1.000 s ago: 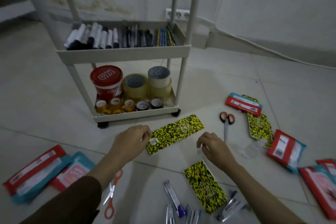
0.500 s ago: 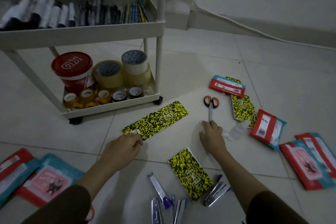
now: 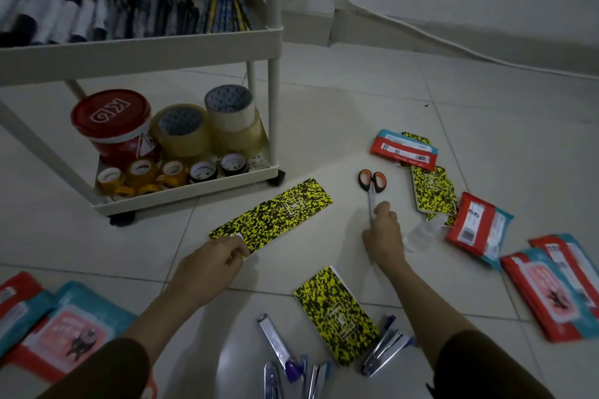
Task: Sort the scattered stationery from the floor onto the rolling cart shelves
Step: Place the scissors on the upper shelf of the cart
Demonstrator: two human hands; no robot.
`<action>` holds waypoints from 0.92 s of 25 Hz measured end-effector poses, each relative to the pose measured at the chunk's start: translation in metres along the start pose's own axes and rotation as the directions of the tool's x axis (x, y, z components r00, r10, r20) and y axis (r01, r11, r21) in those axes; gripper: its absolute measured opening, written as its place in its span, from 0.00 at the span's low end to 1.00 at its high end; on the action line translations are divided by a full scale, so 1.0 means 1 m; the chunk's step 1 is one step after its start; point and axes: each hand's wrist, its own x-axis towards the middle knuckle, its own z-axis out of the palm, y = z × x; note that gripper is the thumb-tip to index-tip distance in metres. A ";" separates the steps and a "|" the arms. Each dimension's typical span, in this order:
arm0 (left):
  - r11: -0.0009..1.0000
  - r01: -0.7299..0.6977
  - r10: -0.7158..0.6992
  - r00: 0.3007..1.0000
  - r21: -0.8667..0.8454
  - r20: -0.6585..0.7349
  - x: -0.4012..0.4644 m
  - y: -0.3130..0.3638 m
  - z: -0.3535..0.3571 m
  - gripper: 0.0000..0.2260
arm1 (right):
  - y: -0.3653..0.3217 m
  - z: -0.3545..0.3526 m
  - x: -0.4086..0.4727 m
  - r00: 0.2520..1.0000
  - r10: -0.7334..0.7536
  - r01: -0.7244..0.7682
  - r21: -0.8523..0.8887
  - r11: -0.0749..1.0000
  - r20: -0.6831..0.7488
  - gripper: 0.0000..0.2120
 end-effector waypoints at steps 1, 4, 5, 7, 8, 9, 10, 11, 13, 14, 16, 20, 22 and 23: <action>1.000 -0.003 0.003 1.000 -0.005 0.005 0.000 0.001 0.000 0.07 | -0.001 -0.002 0.001 0.999 0.032 -0.032 0.018 0.999 0.025 0.16; 1.000 -0.003 0.003 1.000 -0.014 0.019 0.000 0.004 -0.002 0.07 | 0.001 -0.003 0.000 0.992 0.060 -0.057 -0.028 0.998 0.108 0.15; 1.000 -0.002 0.002 1.000 -0.018 0.026 -0.001 0.005 -0.003 0.07 | 0.003 -0.002 -0.002 0.990 0.052 -0.044 -0.061 0.997 0.128 0.14; 1.000 -0.006 0.008 0.999 -0.028 0.046 -0.003 0.006 -0.006 0.07 | 0.008 0.002 -0.009 0.988 0.046 -0.033 -0.092 0.995 0.147 0.13; 0.999 -0.012 0.014 0.998 -0.034 0.055 -0.004 0.007 -0.008 0.07 | 0.011 0.003 -0.011 0.987 0.041 -0.026 -0.101 0.995 0.157 0.12; 0.999 -0.021 0.023 0.998 -0.042 0.062 -0.005 0.008 -0.009 0.07 | 0.013 0.004 -0.013 0.985 0.028 -0.011 -0.099 0.995 0.169 0.11; 0.998 -0.036 0.040 0.997 -0.059 0.063 -0.007 0.009 -0.011 0.07 | 0.014 0.003 -0.015 0.984 0.006 0.007 -0.069 0.998 0.179 0.08; 0.995 -0.064 0.069 0.996 -0.079 0.060 -0.008 0.010 -0.013 0.07 | 0.013 0.002 -0.018 0.982 -0.015 0.013 0.009 1.000 0.186 0.05; 0.986 -0.154 0.156 0.988 -0.061 0.024 -0.009 0.012 -0.015 0.08 | 0.004 -0.004 -0.029 0.977 -0.056 -0.001 0.271 0.963 0.204 0.04; 0.979 -0.205 0.204 0.979 -0.011 -0.011 -0.010 0.013 -0.016 0.10 | -0.003 -0.007 -0.035 0.973 -0.112 0.029 0.379 0.925 0.200 0.05; 0.941 -0.315 0.330 0.935 0.124 -0.128 -0.015 0.016 -0.019 0.17 | -0.021 -0.012 -0.048 0.933 -0.290 0.174 0.436 0.883 0.214 0.07; 0.785 -0.394 0.509 0.850 0.478 -0.135 -0.024 0.012 -0.028 0.30 | -0.079 -0.013 -0.066 0.663 -0.600 0.487 0.351 0.800 0.447 0.08; 0.804 -0.349 0.381 0.924 0.481 0.033 -0.029 -0.001 -0.027 0.22 | -0.110 -0.005 -0.074 0.545 -0.669 0.600 0.322 0.732 0.506 0.06; 0.861 -0.288 0.282 0.956 0.419 0.077 -0.033 -0.012 -0.027 0.16 | -0.124 0.000 -0.078 0.509 -0.697 0.624 0.341 0.703 0.505 0.05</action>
